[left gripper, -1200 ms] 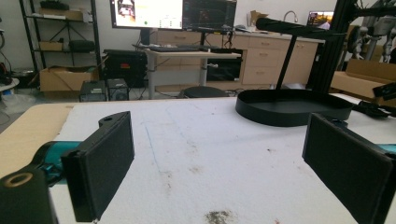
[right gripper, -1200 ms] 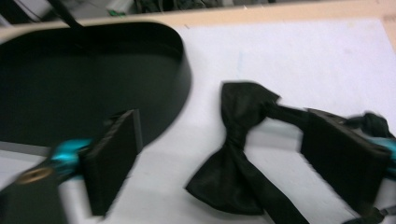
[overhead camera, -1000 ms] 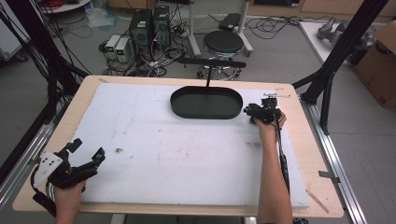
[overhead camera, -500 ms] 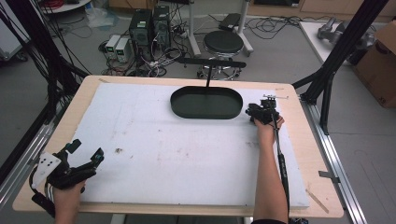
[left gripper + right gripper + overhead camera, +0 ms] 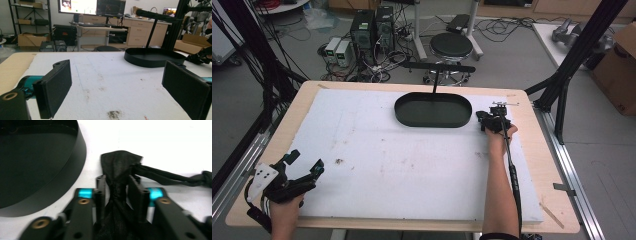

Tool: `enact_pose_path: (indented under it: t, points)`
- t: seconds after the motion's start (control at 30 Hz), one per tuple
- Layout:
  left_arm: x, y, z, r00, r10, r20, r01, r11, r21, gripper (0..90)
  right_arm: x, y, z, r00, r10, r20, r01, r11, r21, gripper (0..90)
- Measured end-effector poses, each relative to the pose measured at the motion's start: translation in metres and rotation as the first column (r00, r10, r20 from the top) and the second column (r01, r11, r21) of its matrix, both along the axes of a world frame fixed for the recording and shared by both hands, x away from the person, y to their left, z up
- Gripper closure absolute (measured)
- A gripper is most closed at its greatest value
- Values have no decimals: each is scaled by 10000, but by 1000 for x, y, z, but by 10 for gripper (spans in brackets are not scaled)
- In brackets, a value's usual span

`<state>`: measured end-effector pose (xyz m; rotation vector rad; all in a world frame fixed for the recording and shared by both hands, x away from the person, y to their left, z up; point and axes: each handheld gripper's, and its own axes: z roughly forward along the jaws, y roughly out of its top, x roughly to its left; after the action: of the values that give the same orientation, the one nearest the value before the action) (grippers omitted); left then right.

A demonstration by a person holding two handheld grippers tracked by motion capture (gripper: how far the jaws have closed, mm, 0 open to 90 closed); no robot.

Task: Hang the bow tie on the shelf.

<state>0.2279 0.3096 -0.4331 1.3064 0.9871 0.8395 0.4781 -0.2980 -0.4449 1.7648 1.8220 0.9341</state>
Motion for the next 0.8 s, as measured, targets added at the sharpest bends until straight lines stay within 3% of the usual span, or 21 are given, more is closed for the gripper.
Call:
enact_pose_path:
  t: [0.23, 0.27, 0.3, 0.33, 0.37, 0.4, 0.43, 0.57, 0.6, 0.73, 0.77, 0.8]
  points:
    - [-1, 1, 0, 10000, 15, -9, -15, 10000, -4, 95, -3, 3, 6, 9995, 165, 259, -147, 9978, -651, 770]
    - [-1, 1, 0, 10000, 14, -13, -14, 10000, 1, 95, -5, 3, 10, 9985, 236, 496, -202, 9974, -686, 771]
    - [-1, 1, 0, 10000, 21, -7, -21, 10000, 5, 95, -9, 4, 20, 9938, 325, 1064, -249, 9971, -725, 770]
    - [-1, 2, 0, 10000, 17, 0, -17, 10000, -13, 95, -9, 4, 20, 9938, 325, 1064, -249, 9971, -725, 770]
    - [-1, 2, 0, 10000, 30, 17, -30, 10000, -82, 95, -14, 4, 32, 9846, 419, 1698, -305, 9972, -689, 770]
    - [-1, 2, 0, 10000, 30, 17, -30, 10000, -82, 95, -14, 4, 32, 9846, 419, 1698, -305, 9972, -689, 770]
    - [-1, 1, 0, 10000, 33, 21, -33, 10000, -93, 95, -20, 3, 43, 9729, 435, 2271, -302, 9976, -620, 769]
    - [-2, 0, 2, 10000, -5, 65, 6, 9999, -123, 95, -31, 3, 60, 9509, 414, 3066, -279, 9984, -482, 768]
    - [-2, 0, 2, 10000, -5, 65, 6, 9999, -123, 95, -31, 3, 60, 9509, 414, 3066, -279, 9984, -482, 768]
    - [-2, 0, 2, 10000, -21, 93, 23, 9999, -154, 95, -40, 4, 75, 9217, 439, 3854, -399, 9990, -186, 768]
    - [-2, 0, 3, 9999, -21, 111, 23, 9999, -167, 95, -40, 4, 75, 9217, 439, 3854, -399, 9990, -186, 768]
    - [-2, 0, 3, 9999, -12, 117, 14, 9999, -164, 95, -41, 3, 77, 9158, 399, 3996, -410, 9991, -59, 769]
